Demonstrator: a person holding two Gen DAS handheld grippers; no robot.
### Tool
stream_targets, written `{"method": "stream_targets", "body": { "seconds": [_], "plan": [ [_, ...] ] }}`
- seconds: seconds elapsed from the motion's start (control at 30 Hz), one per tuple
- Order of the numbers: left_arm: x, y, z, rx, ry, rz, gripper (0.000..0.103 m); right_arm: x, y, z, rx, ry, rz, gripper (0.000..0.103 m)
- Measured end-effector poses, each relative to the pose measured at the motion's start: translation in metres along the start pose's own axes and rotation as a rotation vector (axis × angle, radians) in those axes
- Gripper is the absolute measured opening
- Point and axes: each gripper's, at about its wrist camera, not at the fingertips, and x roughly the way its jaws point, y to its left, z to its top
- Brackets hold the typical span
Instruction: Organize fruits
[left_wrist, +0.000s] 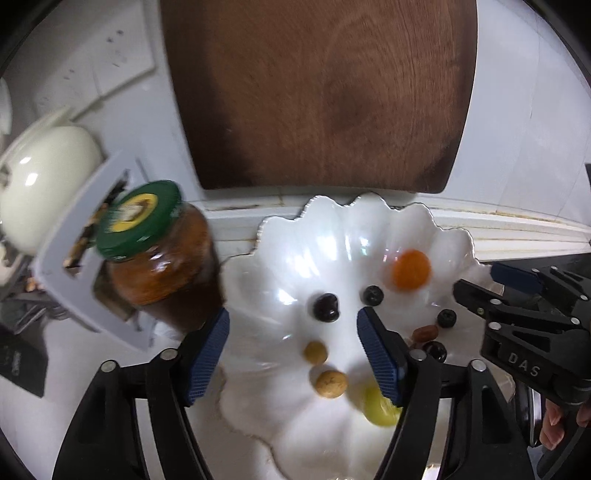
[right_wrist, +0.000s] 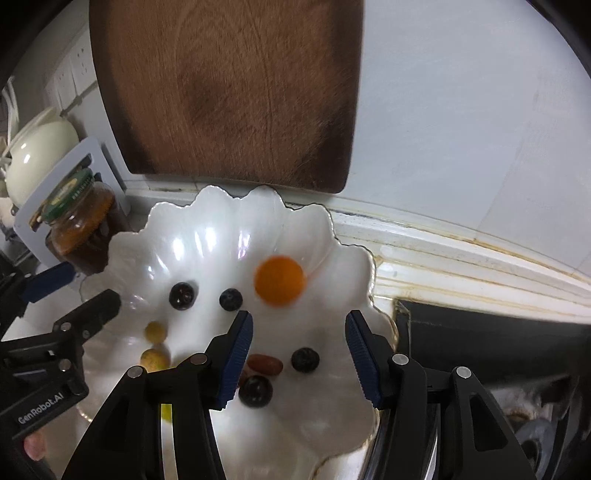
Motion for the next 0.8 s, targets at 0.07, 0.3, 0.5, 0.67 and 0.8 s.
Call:
{"method": "stream_targets", "body": {
  "seconds": [0.07,0.3,0.5,0.67,0.8],
  "plan": [
    [-0.010,0.003,-0.004,0.003,-0.024,0.009,0.075,-0.011,0.000,-0.006,0.011,-0.023,-0.007,0.054],
    [-0.049,0.010,-0.021,0.031,-0.111,0.029,0.082,-0.056,0.008,-0.031,0.062,-0.119,-0.064,0.068],
    [-0.089,0.017,-0.036,0.031,-0.180,-0.001,0.090,-0.102,0.026,-0.060,0.088,-0.194,-0.128,0.074],
    [-0.131,0.009,-0.054,0.048,-0.248,-0.005,0.095,-0.147,0.032,-0.085,0.078,-0.258,-0.171,0.078],
    [-0.165,0.000,-0.073,0.047,-0.300,0.007,0.099,-0.180,0.032,-0.110,0.068,-0.299,-0.194,0.079]
  ]
}}
